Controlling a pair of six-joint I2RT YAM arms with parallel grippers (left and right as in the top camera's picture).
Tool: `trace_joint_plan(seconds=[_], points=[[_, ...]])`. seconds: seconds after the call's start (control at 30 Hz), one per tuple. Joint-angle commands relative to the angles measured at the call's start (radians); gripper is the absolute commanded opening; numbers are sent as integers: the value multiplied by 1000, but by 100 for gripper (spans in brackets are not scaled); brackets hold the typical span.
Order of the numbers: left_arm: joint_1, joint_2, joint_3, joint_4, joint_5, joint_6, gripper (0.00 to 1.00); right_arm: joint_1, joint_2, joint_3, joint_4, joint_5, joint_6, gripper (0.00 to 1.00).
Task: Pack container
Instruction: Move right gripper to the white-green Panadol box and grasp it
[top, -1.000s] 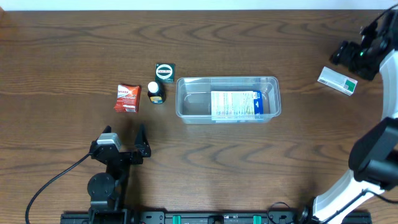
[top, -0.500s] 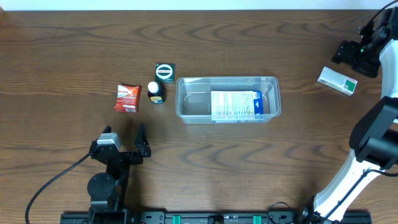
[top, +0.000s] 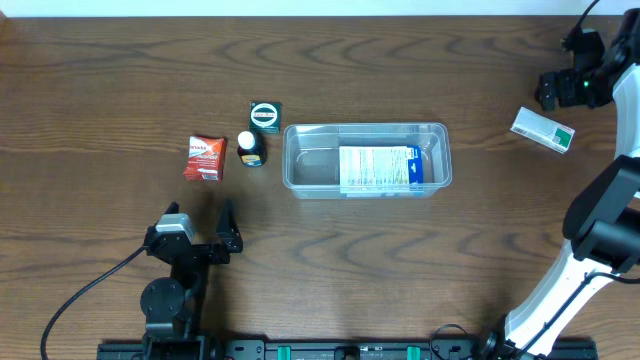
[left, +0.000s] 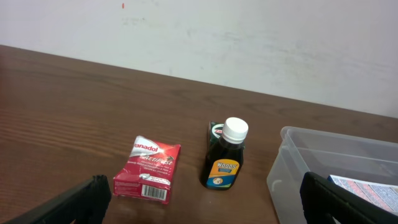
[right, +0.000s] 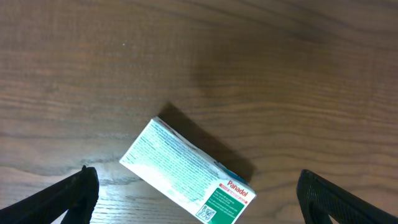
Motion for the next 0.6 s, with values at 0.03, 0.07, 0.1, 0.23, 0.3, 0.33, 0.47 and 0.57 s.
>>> trace_joint_plan(seconds=[0.03, 0.07, 0.1, 0.23, 0.3, 0.33, 0.47, 0.57], points=[[5, -6, -15, -36, 18, 17, 98, -1, 72, 18, -3, -31, -60, 97], [5, -6, -15, -36, 18, 17, 98, -1, 83, 18, -6, -36, -63, 97], [5, -6, -15, -36, 18, 17, 98, -1, 94, 17, -12, -44, -69, 96], [5, -6, -15, -36, 18, 17, 98, -1, 127, 17, -30, -63, -82, 94], [5, -6, -15, -36, 18, 17, 98, -1, 142, 17, -37, -65, -82, 93], [5, -6, -15, -36, 18, 17, 98, -1, 152, 17, -42, -65, -82, 93], [5, -6, -15, -36, 18, 17, 98, -1, 174, 17, -60, -66, -82, 91], [5, -6, -15, -36, 18, 17, 98, -1, 188, 17, -75, -66, -81, 91]])
